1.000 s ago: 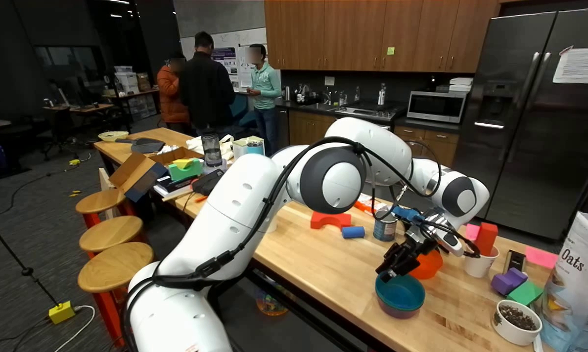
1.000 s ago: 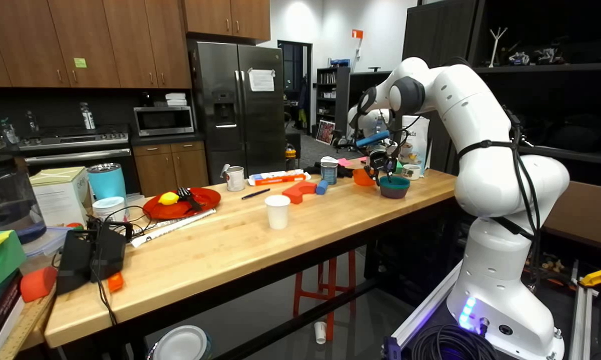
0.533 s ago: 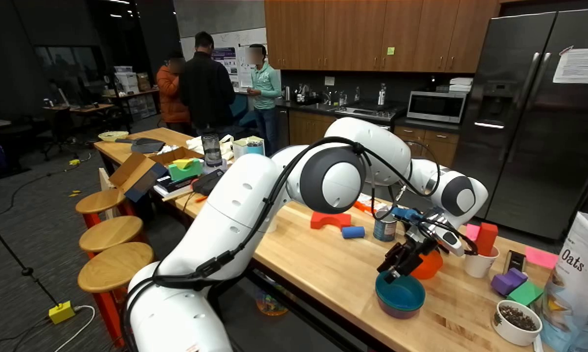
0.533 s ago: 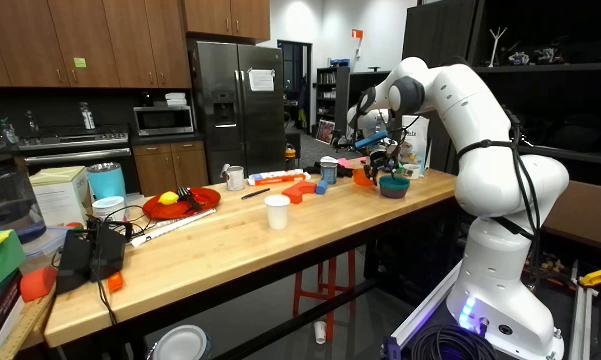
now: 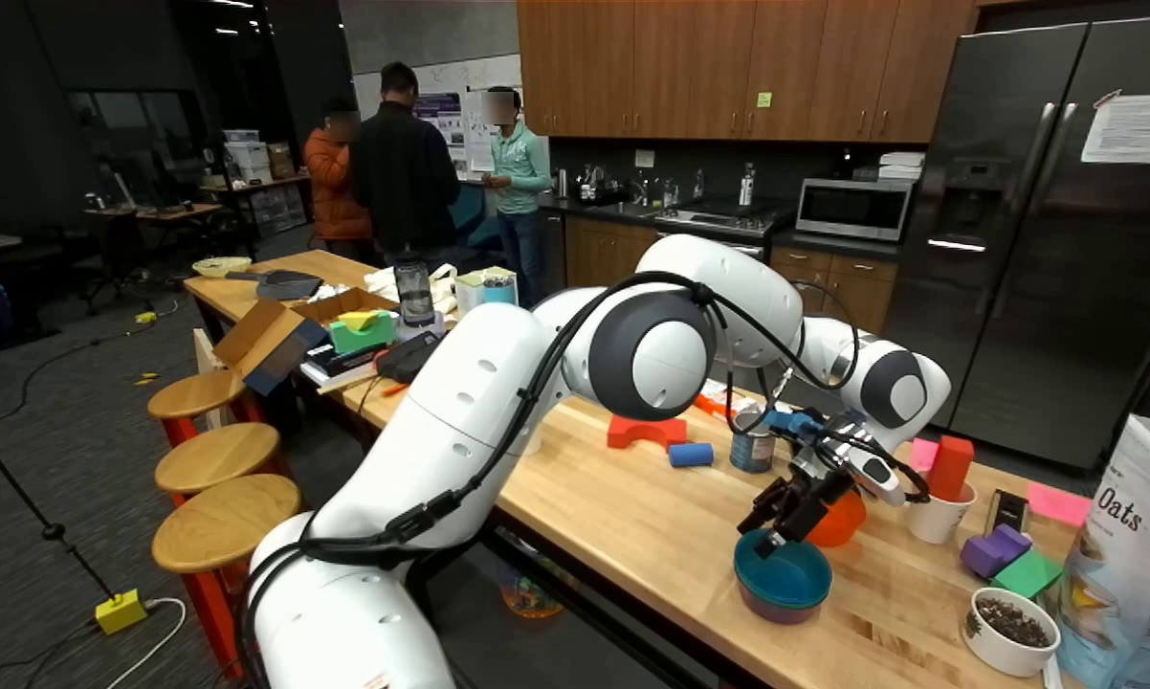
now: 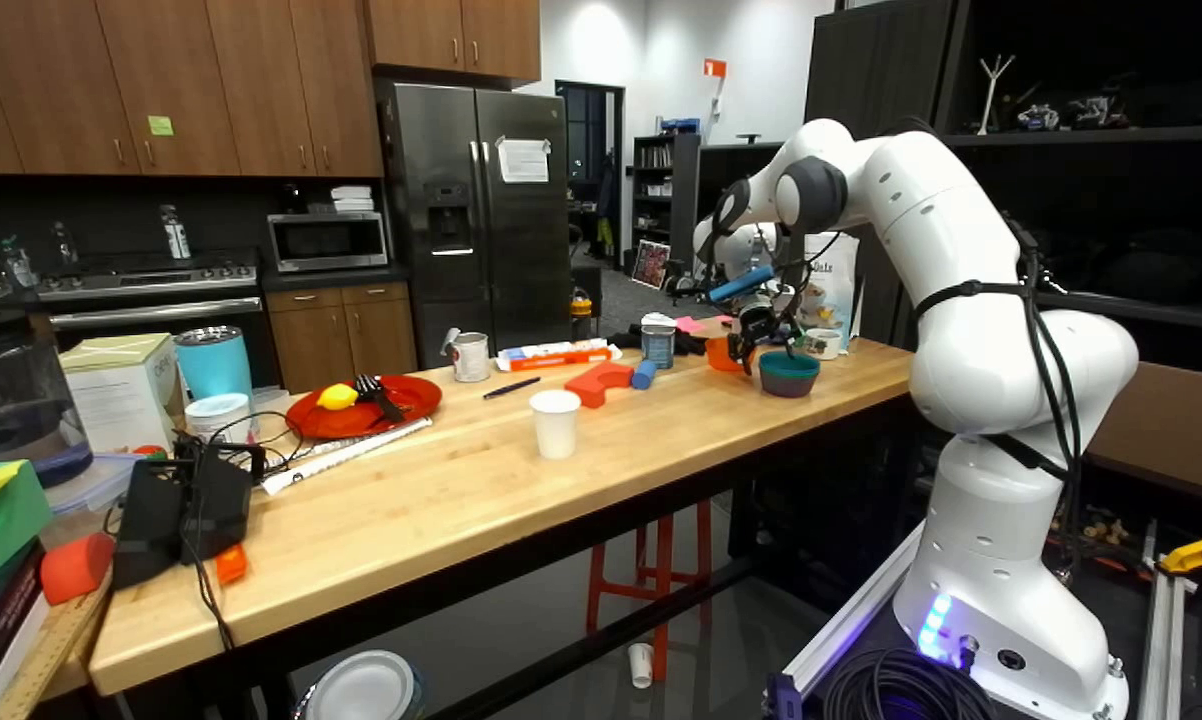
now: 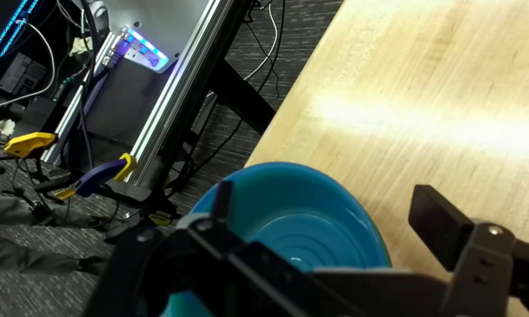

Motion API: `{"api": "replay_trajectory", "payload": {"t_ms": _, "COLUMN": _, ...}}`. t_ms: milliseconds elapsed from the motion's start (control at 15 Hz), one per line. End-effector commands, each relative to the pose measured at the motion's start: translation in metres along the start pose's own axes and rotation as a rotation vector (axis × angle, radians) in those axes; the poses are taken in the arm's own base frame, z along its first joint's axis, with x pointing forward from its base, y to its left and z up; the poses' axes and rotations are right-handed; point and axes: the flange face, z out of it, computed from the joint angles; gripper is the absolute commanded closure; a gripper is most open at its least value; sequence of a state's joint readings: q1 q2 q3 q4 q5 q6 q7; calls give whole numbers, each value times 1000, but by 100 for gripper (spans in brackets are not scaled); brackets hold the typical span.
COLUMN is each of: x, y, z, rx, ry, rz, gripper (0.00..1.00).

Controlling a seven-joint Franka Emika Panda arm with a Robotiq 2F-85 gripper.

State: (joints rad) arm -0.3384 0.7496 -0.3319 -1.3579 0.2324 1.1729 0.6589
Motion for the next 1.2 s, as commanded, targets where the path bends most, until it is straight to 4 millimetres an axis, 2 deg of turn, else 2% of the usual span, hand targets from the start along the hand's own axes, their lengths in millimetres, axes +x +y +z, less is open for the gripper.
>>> {"api": "replay_trajectory", "payload": {"t_ms": 0, "x": 4, "y": -3, "z": 0, "rx": -17, "ry": 4, "rz": 24, "gripper": 13}}
{"api": "replay_trajectory", "payload": {"t_ms": 67, "x": 5, "y": -4, "z": 2, "rx": -18, "ry": 2, "rz": 26, "gripper": 26}}
{"api": "replay_trajectory", "payload": {"t_ms": 200, "x": 7, "y": -4, "z": 3, "rx": -19, "ry": 0, "rz": 27, "gripper": 35}}
{"api": "replay_trajectory", "payload": {"t_ms": 600, "x": 6, "y": -1, "z": -2, "rx": -1, "ry": 7, "rz": 36, "gripper": 84}}
{"api": "replay_trajectory", "payload": {"t_ms": 733, "x": 5, "y": 0, "z": -6, "rx": 7, "ry": 14, "rz": 37, "gripper": 97}}
{"api": "replay_trajectory", "payload": {"t_ms": 800, "x": 4, "y": 1, "z": -8, "rx": 10, "ry": 18, "rz": 36, "gripper": 100}}
{"api": "replay_trajectory", "payload": {"t_ms": 1133, "x": -8, "y": 10, "z": -32, "rx": 36, "ry": 58, "rz": 33, "gripper": 98}}
